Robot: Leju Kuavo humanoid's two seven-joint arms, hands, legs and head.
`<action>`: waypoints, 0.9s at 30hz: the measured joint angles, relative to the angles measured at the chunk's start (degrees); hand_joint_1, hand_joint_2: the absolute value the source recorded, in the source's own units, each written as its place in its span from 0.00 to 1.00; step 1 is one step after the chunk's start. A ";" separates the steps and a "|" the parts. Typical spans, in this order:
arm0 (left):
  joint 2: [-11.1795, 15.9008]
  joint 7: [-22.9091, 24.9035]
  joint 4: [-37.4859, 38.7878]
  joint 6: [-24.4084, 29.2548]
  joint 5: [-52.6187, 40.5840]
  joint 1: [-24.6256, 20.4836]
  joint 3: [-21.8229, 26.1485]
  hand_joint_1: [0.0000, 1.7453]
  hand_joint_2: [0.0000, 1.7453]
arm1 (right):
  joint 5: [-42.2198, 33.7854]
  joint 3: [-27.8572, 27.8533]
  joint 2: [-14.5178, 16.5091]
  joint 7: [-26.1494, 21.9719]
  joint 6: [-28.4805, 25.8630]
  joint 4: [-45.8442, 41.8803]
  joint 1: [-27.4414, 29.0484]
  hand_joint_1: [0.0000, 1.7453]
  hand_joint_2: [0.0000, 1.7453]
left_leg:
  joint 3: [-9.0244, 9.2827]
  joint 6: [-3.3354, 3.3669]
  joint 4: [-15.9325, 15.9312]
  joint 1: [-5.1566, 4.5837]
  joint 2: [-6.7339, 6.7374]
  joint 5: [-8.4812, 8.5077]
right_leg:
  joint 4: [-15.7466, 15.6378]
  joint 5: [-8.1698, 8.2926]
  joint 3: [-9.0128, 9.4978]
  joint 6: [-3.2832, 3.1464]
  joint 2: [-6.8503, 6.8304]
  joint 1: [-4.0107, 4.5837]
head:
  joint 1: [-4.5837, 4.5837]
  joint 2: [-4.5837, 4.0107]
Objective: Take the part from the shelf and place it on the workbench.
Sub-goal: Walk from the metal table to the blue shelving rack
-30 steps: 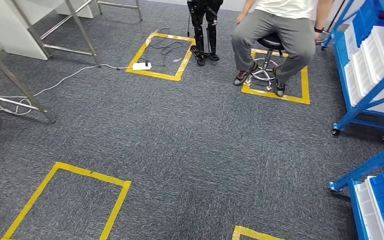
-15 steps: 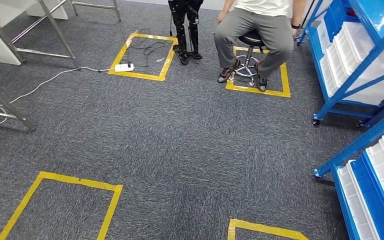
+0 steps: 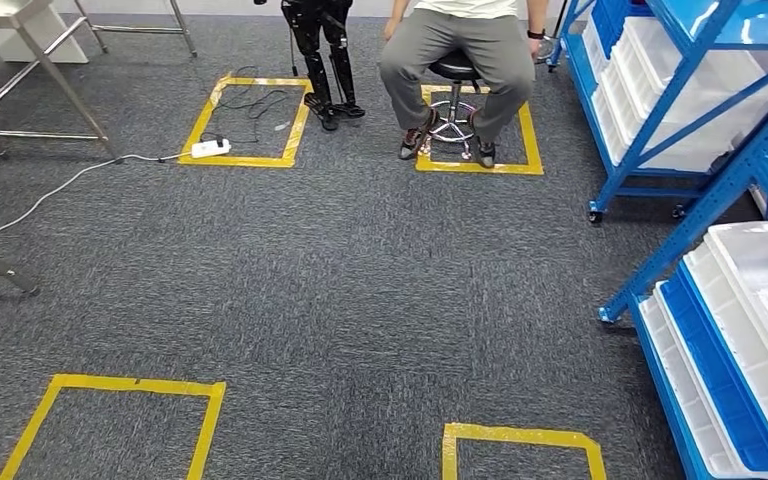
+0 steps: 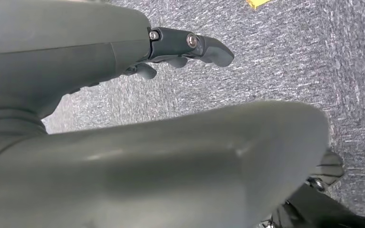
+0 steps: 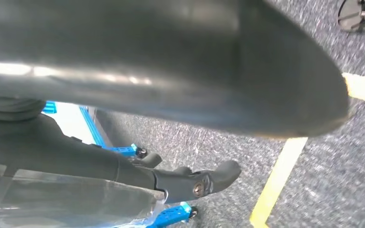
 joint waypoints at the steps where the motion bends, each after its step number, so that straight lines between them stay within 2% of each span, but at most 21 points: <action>1: 0.01 0.00 0.00 0.02 -0.01 0.04 0.00 0.00 0.00 | -0.04 0.00 -0.04 -0.03 0.01 0.01 0.03 0.00 0.00 | -1.00 -0.08 2.23 0.10 -0.04 -0.45 | 0.02 0.00 0.02 0.01 0.45 0.13 | -0.01 0.00; 2: 0.01 0.00 0.00 0.04 -0.01 0.06 0.00 0.00 0.00 | -0.09 0.00 -0.08 -0.05 0.01 0.01 0.05 0.00 0.00 | -1.00 -0.04 2.23 0.16 -0.09 0.30 | 0.04 0.00 0.10 0.01 0.91 0.22 | -0.01 0.00; 3: 0.01 0.00 0.00 0.07 -0.02 0.07 0.00 0.00 0.00 | -0.14 0.00 -0.09 -0.09 0.02 0.00 0.04 0.00 0.00 | 0.13 0.15 -0.23 0.17 -0.29 2.14 | 0.05 0.00 0.25 0.02 1.41 0.29 | 0.00 0.00; 5: 0.09 0.00 0.02 0.10 -0.03 0.08 0.00 0.00 0.00 | -0.22 0.00 0.03 -0.17 0.02 -0.01 -0.04 0.00 0.00 | 3.98 0.98 -8.53 0.06 -1.74 6.54 | 0.10 -0.02 0.47 0.06 2.40 0.48 | 0.00 0.00; 6: 0.17 0.00 0.03 0.10 -0.04 0.07 0.00 0.00 0.00 | -0.25 0.00 0.14 -0.21 0.03 -0.01 -0.11 0.00 0.00 | 5.53 1.39 -12.00 -0.01 -2.41 7.90 | 0.16 -0.03 0.42 0.16 2.83 0.63 | 0.02 0.00; 7: 0.25 0.00 0.04 0.10 -0.06 0.03 0.00 0.00 0.00 | -0.26 0.00 0.24 -0.23 0.03 -0.01 -0.14 0.00 0.00 | 6.36 1.74 -13.97 -0.10 -2.85 8.46 | 0.20 0.01 0.24 0.34 3.20 0.74 | 0.02 0.00; 9: 0.33 0.02 0.05 0.10 -0.10 -0.14 0.00 0.00 0.00 | -0.27 0.00 0.34 -0.25 0.04 -0.01 -0.05 0.00 0.00 | 6.60 2.20 -15.02 -0.26 -2.51 8.52 | 0.14 0.21 -0.22 0.92 3.80 0.82 | 0.03 0.00; 11: 0.25 0.04 0.04 0.10 -0.13 -0.25 0.00 0.00 0.00 | -0.28 0.00 0.28 -0.25 0.04 -0.01 0.06 0.00 0.00 | 6.88 2.88 -16.08 -0.11 -1.76 9.21 | 1.19 -0.28 -1.08 1.24 3.20 0.87 | 0.08 0.00; 12: 0.22 0.05 0.04 0.10 -0.15 -0.26 0.00 0.00 0.00 | -0.28 0.00 0.25 -0.25 0.04 -0.01 0.05 0.00 0.00 | 7.02 3.24 -16.65 -0.02 -1.31 9.58 | 3.06 -1.26 -2.17 1.17 2.52 0.94 | 0.16 0.00; 14: 0.22 0.07 0.04 0.10 -0.19 -0.23 0.00 0.00 0.00 | -0.29 -0.01 0.25 -0.25 0.04 -0.01 -0.03 0.00 0.00 | 6.93 3.66 -17.11 -0.05 -0.41 9.93 | 10.51 -4.58 -6.08 0.79 1.14 0.67 | 0.26 0.00; 15: 0.23 0.08 0.04 0.09 -0.21 -0.21 0.00 0.00 0.00 | -0.31 -0.02 0.27 -0.25 0.04 -0.01 -0.02 0.00 0.00 | 6.76 3.65 -17.08 -0.13 0.06 9.97 | 14.47 -5.99 -8.05 0.86 0.86 0.43 | 0.29 0.00; 16: 0.21 0.08 0.04 0.08 -0.21 -0.19 0.00 0.00 0.00 | -0.34 -0.02 0.28 -0.25 0.04 -0.01 0.01 0.00 0.00 | 6.64 3.60 -17.07 -0.20 0.50 10.00 | 17.09 -6.73 -9.32 1.18 0.69 0.14 | 0.28 0.00; 17: 0.19 0.10 0.04 0.06 -0.21 -0.18 0.00 0.00 0.00 | -0.39 -0.02 0.28 -0.25 0.04 -0.01 0.06 0.00 0.00 | 6.57 3.52 -17.03 -0.22 0.92 10.03 | 17.13 -6.42 -9.24 1.81 0.51 -0.16 | 0.31 0.00; 18: 0.14 0.11 0.04 0.03 -0.21 -0.19 0.00 0.00 0.00 | -0.46 -0.01 0.25 -0.23 0.04 -0.01 0.09 0.00 0.00 | 6.53 3.36 -16.96 -0.17 1.28 10.05 | 14.58 -5.25 -7.82 2.60 0.21 -0.48 | 0.31 0.00; 19: 0.10 0.13 0.04 0.01 -0.21 -0.19 0.00 0.00 0.00 | -0.53 -0.01 0.21 -0.22 0.04 -0.01 0.09 0.00 0.00 | 6.50 3.12 -16.77 -0.12 1.63 9.98 | 10.28 -3.66 -5.48 3.41 -0.43 -0.84 | 0.32 0.00; 20: 0.13 0.15 0.04 0.00 -0.23 -0.20 0.00 0.00 0.00 | -0.58 -0.01 0.26 -0.21 0.06 -0.02 0.04 0.00 0.00 | 6.42 2.74 -16.47 -0.19 1.98 9.82 | 6.08 -2.30 -3.30 3.92 -1.37 -1.02 | 0.35 -0.01; 21: 0.17 0.16 0.05 -0.01 -0.26 -0.20 0.00 0.00 0.00 | -0.64 0.00 0.26 -0.20 0.08 -0.02 -0.03 0.00 0.00 | 6.35 2.26 -16.09 -0.27 2.30 9.57 | 2.99 -1.34 -1.65 3.99 -1.97 -1.10 | 0.31 -0.01; 22: 0.22 0.17 0.05 -0.01 -0.30 -0.22 0.00 0.00 0.00 | -0.68 0.00 0.31 -0.20 0.10 -0.02 -0.07 0.00 0.00 | 6.30 1.81 -15.76 -0.35 2.60 9.36 | 1.43 -0.93 -0.96 3.77 -2.35 -1.04 | 0.26 -0.01; 25: 0.26 0.17 0.04 -0.01 -0.38 -0.29 0.00 0.00 0.00 | -0.78 0.00 0.30 -0.20 0.13 -0.01 -0.01 0.00 0.00 | 6.35 0.72 -15.28 -0.03 3.07 8.95 | 1.17 -0.69 -1.12 2.47 -1.40 -0.77 | 0.15 0.00; 26: 0.26 0.17 0.04 -0.02 -0.39 -0.30 0.00 0.00 0.00 | -0.78 0.00 0.27 -0.20 0.13 -0.01 0.00 0.00 0.00 | 6.08 0.39 -14.49 0.22 2.56 8.18 | 1.16 -0.52 -1.00 2.04 -1.02 -0.85 | 0.14 0.00; 27: 0.25 0.18 0.04 -0.03 -0.39 -0.28 -0.01 0.00 0.00 | -0.79 0.00 0.24 -0.19 0.13 -0.01 -0.01 0.00 0.00 | 5.30 0.11 -12.53 0.43 1.78 6.67 | 1.10 -0.32 -0.90 1.64 -0.64 -0.96 | 0.11 0.00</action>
